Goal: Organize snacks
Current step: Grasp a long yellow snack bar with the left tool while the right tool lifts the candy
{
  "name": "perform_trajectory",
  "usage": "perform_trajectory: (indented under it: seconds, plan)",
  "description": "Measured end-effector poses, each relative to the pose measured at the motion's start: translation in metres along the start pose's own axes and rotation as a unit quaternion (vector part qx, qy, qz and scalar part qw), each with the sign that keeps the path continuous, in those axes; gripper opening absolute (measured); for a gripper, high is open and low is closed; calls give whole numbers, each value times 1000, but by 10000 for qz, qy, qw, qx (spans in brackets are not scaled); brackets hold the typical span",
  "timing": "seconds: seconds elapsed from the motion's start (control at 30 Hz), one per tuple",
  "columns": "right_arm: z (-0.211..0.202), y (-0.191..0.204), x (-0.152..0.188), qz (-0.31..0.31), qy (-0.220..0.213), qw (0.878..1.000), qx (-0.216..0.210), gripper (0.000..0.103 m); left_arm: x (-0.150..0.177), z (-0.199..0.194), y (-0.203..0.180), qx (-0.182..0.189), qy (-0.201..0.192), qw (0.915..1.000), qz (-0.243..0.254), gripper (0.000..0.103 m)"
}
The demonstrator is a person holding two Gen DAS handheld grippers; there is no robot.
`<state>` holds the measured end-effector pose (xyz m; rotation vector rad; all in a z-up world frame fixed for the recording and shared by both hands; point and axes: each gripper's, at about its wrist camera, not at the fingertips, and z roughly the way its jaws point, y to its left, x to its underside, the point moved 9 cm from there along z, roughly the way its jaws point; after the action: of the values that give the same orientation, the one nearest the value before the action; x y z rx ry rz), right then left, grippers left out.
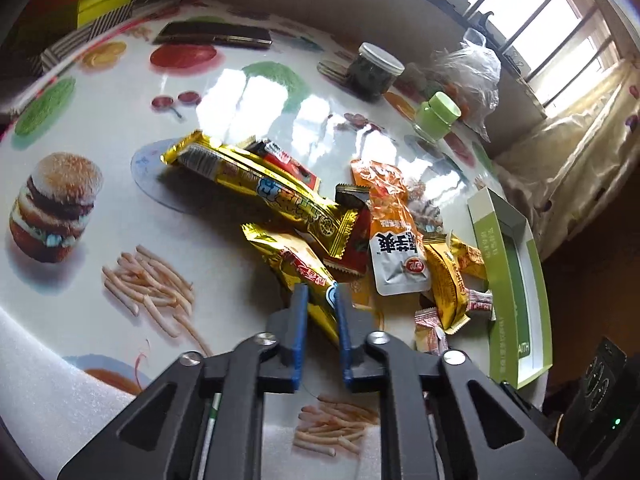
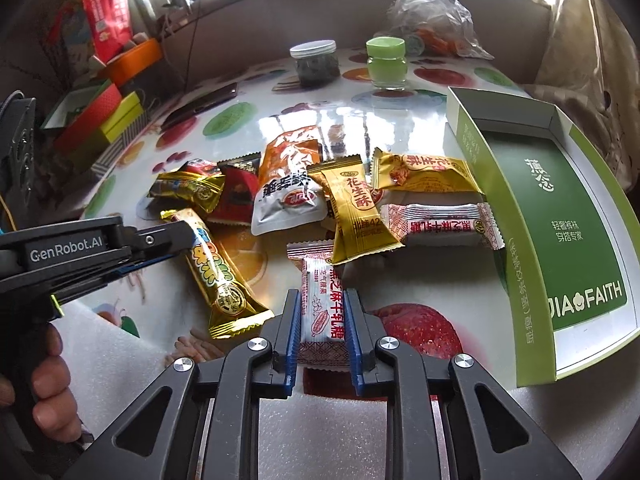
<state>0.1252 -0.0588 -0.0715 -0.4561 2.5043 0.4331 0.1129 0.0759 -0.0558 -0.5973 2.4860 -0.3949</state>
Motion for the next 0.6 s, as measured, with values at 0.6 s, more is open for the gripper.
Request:
perform_trajectory:
  seconds: [0.6]
  plan:
    - [-4, 24, 5, -131, 82, 9987, -495, 19, 12, 10, -3, 355, 450, 9979, -294, 41]
